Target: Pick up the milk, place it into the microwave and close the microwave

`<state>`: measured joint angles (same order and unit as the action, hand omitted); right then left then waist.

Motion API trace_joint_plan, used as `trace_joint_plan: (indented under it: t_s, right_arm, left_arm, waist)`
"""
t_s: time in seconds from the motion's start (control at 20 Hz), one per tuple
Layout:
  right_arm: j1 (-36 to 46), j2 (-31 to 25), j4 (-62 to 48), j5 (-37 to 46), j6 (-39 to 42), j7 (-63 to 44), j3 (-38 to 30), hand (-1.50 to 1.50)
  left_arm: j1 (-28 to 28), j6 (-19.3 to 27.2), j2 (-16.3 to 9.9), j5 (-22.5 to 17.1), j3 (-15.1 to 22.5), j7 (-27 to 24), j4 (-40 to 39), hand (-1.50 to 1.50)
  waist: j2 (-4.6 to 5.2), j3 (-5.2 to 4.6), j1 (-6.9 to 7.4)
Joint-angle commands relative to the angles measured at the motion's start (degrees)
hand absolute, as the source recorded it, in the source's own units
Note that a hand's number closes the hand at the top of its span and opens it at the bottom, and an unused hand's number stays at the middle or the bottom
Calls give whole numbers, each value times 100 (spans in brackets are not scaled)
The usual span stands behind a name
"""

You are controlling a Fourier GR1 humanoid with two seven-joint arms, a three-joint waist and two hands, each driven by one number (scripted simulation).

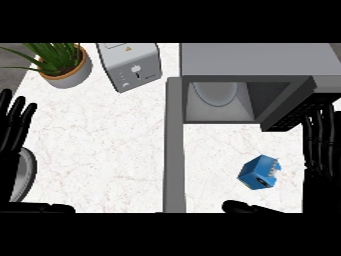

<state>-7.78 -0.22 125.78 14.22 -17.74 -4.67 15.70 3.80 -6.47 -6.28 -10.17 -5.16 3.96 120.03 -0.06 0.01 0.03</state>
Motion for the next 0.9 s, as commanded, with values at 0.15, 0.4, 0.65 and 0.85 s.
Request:
trace_joint_plan:
  t_s: [0.15,0.4,0.65,0.85]
  right_arm:
    - [-400,20,-646,61,-362,525,200,-150]
    - [-900,14,-1190,-443,-161,1365,-1,-150]
    - [-856,-119,-1735,-737,-3,1819,-532,-150]
    - [-1047,6,-1946,-546,-198,1930,-436,-150]
  left_arm:
    - [442,-174,20,-65,-53,58,392,-150]
    - [981,-332,187,-42,133,-121,685,-150]
    - [834,-282,191,14,121,187,887,-150]
    - [830,-300,176,-89,89,410,1116,-150]
  waist:
    - [1,-1,9]
    - [-1,-1,13]
    - [3,0,1]
    - [1,-2,-2]
